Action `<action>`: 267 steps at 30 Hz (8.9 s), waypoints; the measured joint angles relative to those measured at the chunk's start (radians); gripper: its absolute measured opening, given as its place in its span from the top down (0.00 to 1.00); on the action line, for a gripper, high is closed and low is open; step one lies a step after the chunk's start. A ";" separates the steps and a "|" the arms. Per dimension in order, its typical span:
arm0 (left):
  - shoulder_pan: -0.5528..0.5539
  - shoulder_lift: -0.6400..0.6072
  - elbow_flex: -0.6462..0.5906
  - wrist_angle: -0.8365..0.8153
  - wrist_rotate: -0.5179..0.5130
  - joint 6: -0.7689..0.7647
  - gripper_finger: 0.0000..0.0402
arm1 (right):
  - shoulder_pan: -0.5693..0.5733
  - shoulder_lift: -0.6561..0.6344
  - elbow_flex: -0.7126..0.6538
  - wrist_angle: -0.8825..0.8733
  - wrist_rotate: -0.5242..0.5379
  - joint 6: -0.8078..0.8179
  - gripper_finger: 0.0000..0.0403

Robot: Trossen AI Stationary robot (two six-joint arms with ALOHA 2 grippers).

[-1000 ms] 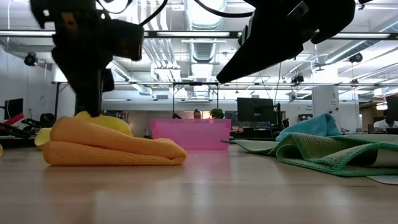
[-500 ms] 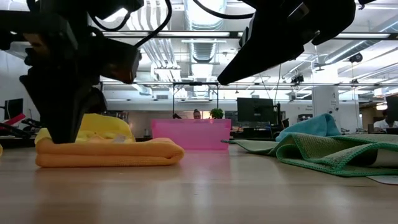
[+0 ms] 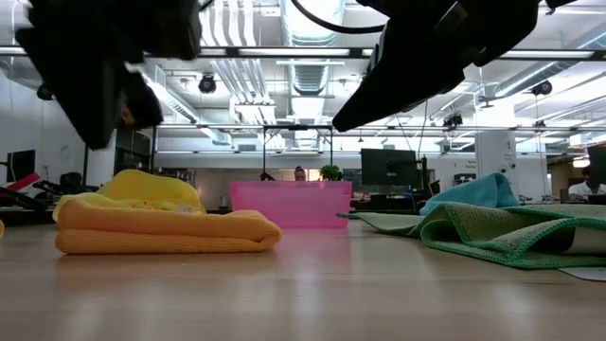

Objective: Fold microfiber towels
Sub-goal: Put the orange towel into the bin

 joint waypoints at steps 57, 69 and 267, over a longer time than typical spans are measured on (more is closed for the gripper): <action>0.035 -0.094 -0.485 0.449 -0.407 -0.801 0.45 | -0.281 0.310 0.060 0.310 -0.188 0.648 0.24; 0.038 -0.086 -0.488 0.555 -0.427 -0.777 0.45 | -0.287 0.355 0.087 0.418 -0.240 0.632 0.30; 0.813 -0.443 -0.164 0.428 -0.299 0.517 0.77 | -0.871 0.559 0.716 -0.308 -0.390 -0.236 0.98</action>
